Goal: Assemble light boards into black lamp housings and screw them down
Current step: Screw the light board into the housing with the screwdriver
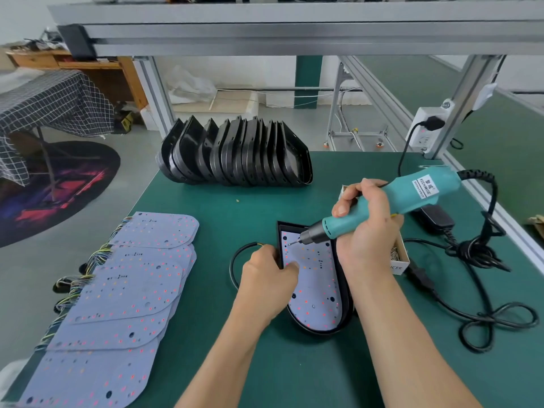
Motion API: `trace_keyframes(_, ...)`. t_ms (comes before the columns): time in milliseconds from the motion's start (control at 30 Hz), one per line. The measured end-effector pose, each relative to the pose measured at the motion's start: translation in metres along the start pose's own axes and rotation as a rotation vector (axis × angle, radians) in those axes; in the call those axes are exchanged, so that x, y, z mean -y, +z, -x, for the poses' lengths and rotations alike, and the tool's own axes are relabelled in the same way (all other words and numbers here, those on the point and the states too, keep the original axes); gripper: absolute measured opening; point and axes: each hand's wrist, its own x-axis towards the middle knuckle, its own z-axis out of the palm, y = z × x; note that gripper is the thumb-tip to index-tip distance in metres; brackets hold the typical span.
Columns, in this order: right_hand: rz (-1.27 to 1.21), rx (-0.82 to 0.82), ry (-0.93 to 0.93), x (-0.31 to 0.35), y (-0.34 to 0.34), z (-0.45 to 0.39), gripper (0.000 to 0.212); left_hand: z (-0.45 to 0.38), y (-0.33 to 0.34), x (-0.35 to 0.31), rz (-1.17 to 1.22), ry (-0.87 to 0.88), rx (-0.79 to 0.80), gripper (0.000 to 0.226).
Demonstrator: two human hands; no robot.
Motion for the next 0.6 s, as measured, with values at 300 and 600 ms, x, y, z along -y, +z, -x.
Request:
trace_keyframes(300, 0.013, 0.039, -0.016, 0.003, 0.006, 0.005, 0.014, 0.005, 0.003, -0.004, -0.001, 0.041, -0.058, 0.035)
trace_keyframes(600, 0.079, 0.12, -0.086, 0.012, 0.016, 0.013, 0.014, 0.012, 0.003, -0.007, -0.035, 0.088, -0.108, 0.035)
